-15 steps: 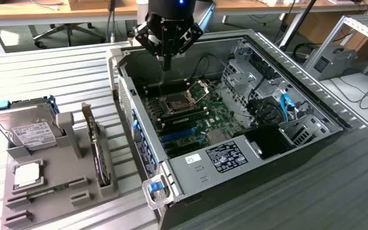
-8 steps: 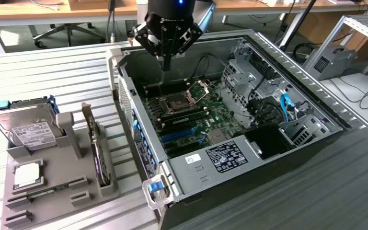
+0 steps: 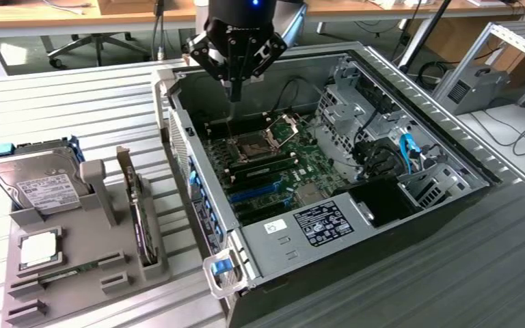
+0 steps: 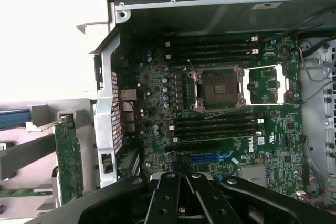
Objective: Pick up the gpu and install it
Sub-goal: 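Reach for the gpu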
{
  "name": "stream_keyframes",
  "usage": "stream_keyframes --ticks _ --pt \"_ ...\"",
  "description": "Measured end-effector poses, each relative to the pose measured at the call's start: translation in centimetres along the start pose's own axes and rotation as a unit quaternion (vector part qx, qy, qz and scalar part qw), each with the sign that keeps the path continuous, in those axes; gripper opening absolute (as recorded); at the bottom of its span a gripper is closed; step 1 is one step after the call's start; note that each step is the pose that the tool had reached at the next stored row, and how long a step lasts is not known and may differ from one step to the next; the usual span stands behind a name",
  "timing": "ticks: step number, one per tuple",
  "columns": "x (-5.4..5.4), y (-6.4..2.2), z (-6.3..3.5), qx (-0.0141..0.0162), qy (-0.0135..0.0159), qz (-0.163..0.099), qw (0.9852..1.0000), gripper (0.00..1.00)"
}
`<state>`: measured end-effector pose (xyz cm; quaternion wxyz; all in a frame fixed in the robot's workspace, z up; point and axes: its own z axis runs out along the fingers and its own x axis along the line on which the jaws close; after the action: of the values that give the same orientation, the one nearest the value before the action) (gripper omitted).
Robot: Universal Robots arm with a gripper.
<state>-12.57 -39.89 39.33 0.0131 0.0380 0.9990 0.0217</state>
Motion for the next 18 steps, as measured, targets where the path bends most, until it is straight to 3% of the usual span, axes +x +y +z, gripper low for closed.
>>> stream_keyframes --ticks 18 --pt "0.44 -0.03 -0.01 0.0 0.0 0.0 1.0 0.11"
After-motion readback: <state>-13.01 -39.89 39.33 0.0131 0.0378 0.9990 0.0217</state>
